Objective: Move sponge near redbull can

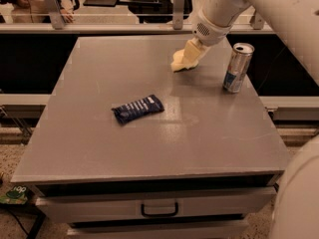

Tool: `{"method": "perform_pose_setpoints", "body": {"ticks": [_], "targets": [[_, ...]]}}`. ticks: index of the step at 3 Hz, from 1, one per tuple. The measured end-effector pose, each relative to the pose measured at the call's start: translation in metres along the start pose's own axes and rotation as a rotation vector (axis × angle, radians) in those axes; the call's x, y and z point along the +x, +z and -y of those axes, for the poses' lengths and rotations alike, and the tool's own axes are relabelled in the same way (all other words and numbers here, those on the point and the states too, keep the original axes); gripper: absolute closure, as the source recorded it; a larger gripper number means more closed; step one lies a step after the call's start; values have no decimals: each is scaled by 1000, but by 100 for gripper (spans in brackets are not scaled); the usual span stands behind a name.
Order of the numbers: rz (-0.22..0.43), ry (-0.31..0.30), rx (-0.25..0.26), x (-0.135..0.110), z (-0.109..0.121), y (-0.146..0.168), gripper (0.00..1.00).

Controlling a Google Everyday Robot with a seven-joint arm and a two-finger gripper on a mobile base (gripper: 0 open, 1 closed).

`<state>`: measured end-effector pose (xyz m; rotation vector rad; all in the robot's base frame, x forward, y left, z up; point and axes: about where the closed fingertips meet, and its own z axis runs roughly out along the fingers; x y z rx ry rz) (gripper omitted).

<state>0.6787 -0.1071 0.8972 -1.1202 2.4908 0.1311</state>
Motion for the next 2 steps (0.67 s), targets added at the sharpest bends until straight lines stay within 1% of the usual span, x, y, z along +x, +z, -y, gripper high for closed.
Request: {"method": "perform_pose_setpoints", "body": {"ticks": [1, 2], "targets": [[-46, 41, 21, 21, 10, -7, 77], [-68, 61, 31, 30, 17, -10, 54]]}}
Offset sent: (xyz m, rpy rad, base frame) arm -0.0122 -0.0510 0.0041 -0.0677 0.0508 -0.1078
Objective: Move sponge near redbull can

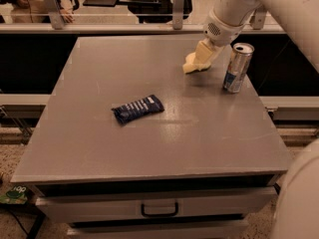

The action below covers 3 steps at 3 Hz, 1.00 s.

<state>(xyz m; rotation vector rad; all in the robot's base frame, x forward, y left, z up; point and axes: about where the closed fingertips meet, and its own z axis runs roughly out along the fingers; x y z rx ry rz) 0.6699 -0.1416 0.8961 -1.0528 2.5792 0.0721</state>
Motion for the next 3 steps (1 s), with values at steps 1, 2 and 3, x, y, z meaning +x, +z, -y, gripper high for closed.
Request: {"method": "perform_pose_setpoints", "body": {"ticks": [1, 2, 3], "targets": [[-4, -6, 4, -3, 4, 1, 31], [-1, -20, 9, -10, 6, 3, 8], [-1, -21, 7, -10, 5, 5, 0]]}}
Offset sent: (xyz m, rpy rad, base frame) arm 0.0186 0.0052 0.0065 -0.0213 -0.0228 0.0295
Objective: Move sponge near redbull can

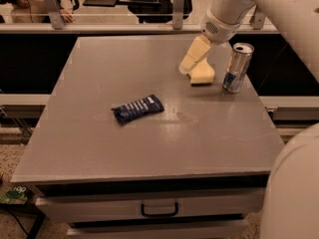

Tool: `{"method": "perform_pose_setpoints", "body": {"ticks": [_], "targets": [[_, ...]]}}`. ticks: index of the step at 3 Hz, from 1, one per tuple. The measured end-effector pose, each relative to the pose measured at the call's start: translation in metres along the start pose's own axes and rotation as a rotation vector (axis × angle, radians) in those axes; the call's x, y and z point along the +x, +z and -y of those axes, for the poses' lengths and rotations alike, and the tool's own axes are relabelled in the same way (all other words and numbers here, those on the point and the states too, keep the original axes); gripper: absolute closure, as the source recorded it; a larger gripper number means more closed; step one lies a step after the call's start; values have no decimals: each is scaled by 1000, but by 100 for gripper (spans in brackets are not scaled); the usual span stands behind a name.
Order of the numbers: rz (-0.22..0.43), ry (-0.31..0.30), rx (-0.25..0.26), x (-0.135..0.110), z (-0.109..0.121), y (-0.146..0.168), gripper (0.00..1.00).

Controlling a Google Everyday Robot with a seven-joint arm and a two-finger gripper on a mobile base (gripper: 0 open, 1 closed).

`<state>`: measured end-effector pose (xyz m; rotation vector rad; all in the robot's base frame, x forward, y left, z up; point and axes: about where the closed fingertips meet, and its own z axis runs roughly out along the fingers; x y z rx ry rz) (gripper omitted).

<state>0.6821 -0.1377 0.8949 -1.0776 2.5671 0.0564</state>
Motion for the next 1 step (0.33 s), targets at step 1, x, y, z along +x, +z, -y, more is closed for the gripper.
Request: {"method": "perform_pose_setpoints", "body": {"ticks": [1], "targets": [[0, 0, 0, 0, 0, 0, 0]]}}
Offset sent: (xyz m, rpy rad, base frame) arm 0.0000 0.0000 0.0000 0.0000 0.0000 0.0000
